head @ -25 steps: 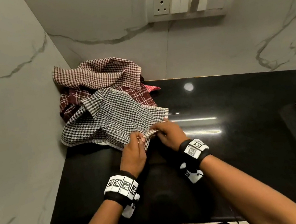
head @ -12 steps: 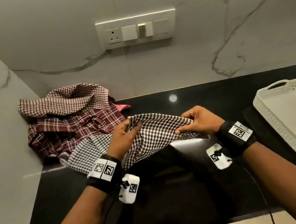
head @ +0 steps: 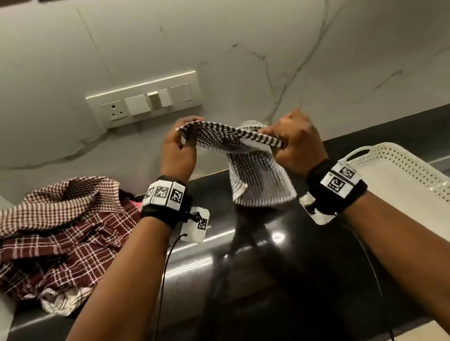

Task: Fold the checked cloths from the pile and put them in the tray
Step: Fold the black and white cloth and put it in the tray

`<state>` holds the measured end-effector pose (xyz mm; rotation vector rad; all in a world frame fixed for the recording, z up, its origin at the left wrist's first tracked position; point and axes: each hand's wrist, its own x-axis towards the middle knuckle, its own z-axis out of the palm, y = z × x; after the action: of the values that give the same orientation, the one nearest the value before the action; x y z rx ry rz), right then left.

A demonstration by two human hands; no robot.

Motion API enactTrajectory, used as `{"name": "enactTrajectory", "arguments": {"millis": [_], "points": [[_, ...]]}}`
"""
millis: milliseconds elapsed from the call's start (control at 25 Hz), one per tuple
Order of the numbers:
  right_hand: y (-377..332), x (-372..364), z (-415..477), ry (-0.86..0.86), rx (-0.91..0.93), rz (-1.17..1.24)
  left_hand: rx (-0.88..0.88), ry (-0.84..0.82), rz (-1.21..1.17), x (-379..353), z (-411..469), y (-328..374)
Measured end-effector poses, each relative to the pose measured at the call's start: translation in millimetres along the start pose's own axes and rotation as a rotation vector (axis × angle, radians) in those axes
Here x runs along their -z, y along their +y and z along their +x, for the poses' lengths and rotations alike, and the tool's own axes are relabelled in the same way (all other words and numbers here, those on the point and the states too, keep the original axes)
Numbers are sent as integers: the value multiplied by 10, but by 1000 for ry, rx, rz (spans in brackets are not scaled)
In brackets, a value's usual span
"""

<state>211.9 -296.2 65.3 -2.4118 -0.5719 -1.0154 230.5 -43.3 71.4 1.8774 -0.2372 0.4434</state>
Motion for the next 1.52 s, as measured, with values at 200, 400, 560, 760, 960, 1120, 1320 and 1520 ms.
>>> {"name": "enactTrajectory", "arguments": {"millis": [200,400,560,760,960,1120,1320,1520], "points": [[-16,100,-777,-428,89,146,161,-240,-38,-49,-686,-389],[-169,-73,-1426,-874,-138,327,230,-435,251,156,-1433,-951],[-185,-267,-1122,-934,-241,250,347,-321,390,371,-1276,-1058],[-180,-469,-86,-555,-358,90,729,1,-241,206,-388,-735],[-287,-166,420,32,-104,10,270,201,-150,351,179,-141],[-257,9,187,44,99,-16,68,93,-206,527,-37,-181],[-233,-144,-604,-644,6,156,246,-228,93,405,-845,-699],[-260,-483,-1348,-1613,-328,210,740,-1108,397,208,-1574,-1172]]}}
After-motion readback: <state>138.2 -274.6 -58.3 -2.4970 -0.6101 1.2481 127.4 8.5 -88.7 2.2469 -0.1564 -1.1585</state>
